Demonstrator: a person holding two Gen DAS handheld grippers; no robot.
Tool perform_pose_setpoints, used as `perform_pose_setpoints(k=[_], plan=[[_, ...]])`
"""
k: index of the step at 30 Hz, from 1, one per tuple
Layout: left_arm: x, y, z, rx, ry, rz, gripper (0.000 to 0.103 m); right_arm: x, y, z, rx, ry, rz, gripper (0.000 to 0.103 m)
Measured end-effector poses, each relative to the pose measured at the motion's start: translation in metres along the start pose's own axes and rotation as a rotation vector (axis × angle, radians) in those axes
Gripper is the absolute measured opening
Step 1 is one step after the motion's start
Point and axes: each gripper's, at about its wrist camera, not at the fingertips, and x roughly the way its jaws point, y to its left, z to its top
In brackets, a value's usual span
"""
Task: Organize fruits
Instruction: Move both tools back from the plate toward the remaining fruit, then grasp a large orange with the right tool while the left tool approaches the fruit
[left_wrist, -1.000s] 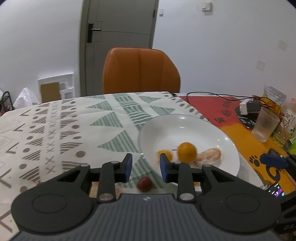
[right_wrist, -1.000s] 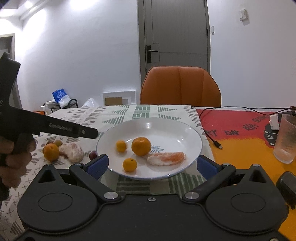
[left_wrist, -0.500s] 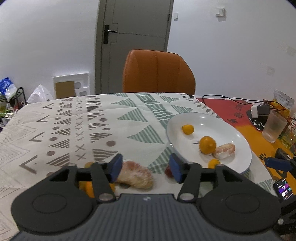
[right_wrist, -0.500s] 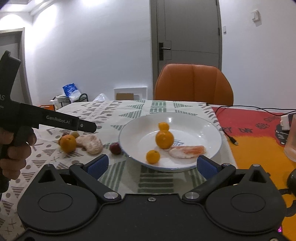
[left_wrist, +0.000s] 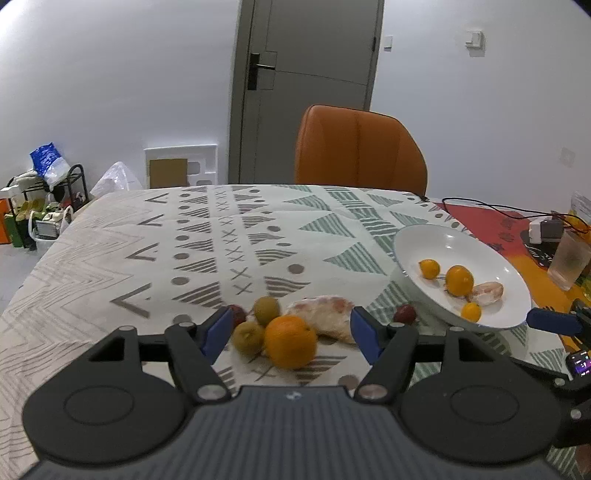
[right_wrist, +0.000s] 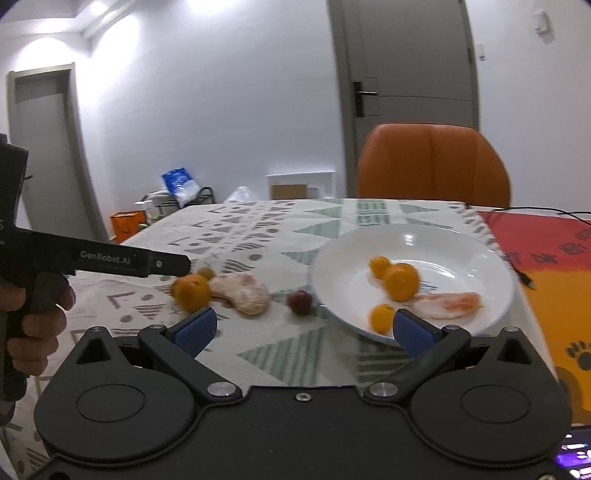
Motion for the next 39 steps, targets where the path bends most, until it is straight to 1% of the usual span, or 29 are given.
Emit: perform_pose_setpoints(k=[4, 14, 23, 29, 31, 35, 37, 39], plan=[[-0.005, 0.010, -0.003, -0.008, -0.001, 0.014, 0.069, 0.008, 0.007, 0.001, -0.001, 0.010, 0.013, 0.103], [-0.012, 0.035, -0.012, -0.044, 0.003, 0.041, 0.069, 0.022, 0.025, 0.006, -0.005, 0.029, 0.093, 0.103], [-0.018, 0.059, -0.018, -0.080, 0.006, 0.068, 0.069, 0.045, 0.047, 0.015, -0.009, 0.049, 0.170, 0.102], [-0.017, 0.068, -0.019, -0.092, 0.008, 0.075, 0.069, 0.062, 0.056, 0.020, -0.005, 0.070, 0.207, 0.095], [-0.017, 0.070, -0.019, -0.096, 0.010, 0.074, 0.069, 0.068, 0.059, 0.021, -0.005, 0.075, 0.213, 0.090], [-0.014, 0.073, -0.019, -0.104, 0.012, 0.070, 0.068, 0.080, 0.064, 0.024, -0.011, 0.091, 0.236, 0.086], [-0.013, 0.074, -0.019, -0.109, 0.012, 0.068, 0.068, 0.085, 0.066, 0.024, -0.011, 0.099, 0.247, 0.082], [-0.012, 0.075, -0.019, -0.111, 0.010, 0.068, 0.068, 0.092, 0.068, 0.025, -0.012, 0.109, 0.254, 0.081]])
